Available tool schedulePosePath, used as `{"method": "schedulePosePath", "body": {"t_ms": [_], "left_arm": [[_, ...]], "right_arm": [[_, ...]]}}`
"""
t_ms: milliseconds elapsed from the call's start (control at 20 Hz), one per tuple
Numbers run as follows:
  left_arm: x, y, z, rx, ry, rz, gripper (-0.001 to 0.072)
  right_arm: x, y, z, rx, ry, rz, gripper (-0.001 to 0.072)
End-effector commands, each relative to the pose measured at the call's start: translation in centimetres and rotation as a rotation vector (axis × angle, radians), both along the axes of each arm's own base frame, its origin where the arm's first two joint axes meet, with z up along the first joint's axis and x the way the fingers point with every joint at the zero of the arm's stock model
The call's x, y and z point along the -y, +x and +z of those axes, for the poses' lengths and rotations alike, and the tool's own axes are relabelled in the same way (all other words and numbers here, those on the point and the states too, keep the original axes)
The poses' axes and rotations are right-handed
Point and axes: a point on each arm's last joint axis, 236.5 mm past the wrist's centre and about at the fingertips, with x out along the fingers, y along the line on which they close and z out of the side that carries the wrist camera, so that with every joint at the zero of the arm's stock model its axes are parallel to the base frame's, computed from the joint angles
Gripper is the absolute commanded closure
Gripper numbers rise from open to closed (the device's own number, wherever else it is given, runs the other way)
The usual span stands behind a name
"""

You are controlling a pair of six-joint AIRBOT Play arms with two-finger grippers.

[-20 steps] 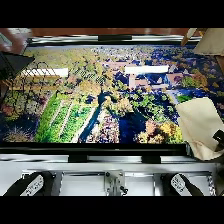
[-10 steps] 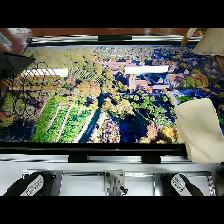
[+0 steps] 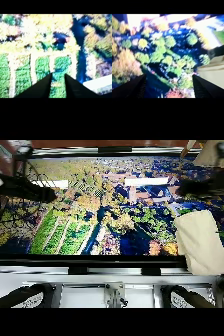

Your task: Fold the shirts.

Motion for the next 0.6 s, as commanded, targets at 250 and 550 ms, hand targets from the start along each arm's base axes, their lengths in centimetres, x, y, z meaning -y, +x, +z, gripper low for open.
{"method": "schedulePosePath", "body": {"t_ms": [250,550], "left_arm": [[-0.8,-3.6,-6.6,-0.320,0.283,-0.009,0.0130],[-0.8,-3.6,-6.6,-0.321,0.283,-0.011,0.0130]], "right_arm": [[-12.8,-4.5,-7.9,-0.391,0.141,0.247,0.0032],[-12.8,-4.4,-7.9,-0.390,0.143,0.246,0.0032]]}}
